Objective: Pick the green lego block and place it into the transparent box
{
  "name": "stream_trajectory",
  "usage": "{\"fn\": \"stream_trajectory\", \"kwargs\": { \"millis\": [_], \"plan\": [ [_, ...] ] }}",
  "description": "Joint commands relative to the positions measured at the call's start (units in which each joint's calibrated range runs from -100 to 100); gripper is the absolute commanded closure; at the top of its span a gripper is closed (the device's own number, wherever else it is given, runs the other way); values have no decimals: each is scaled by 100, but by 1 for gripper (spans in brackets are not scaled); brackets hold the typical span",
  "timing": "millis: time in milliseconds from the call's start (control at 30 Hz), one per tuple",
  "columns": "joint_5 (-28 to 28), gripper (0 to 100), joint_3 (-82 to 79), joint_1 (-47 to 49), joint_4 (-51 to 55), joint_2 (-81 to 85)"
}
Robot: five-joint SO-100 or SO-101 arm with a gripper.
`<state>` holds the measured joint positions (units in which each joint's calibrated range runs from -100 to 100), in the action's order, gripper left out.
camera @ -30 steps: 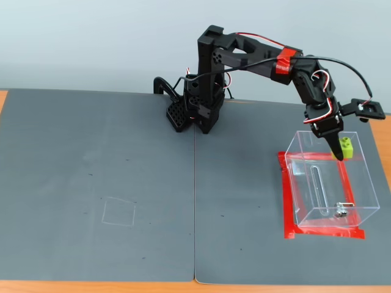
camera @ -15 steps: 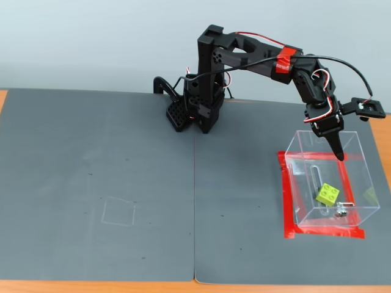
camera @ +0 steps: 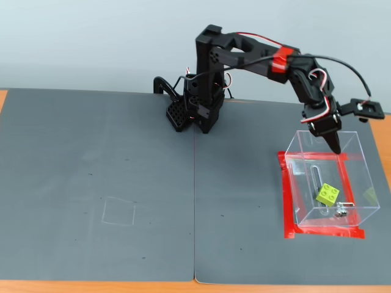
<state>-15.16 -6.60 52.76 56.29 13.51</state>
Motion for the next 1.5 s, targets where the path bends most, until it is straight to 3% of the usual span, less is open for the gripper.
{"fn": "stream_trajectory", "kwargs": {
  "millis": [0,267,667,1067,1467],
  "plan": [
    [19,96,-231,-312,-82,688],
    [-13,98,-1570,-1349,-134,2189],
    [19,98,-4039,-2520,-1610,4317],
    [34,98,-5143,-3818,-1601,5546],
    [566,98,-6934,-4758,-1610,6962]
  ]
}}
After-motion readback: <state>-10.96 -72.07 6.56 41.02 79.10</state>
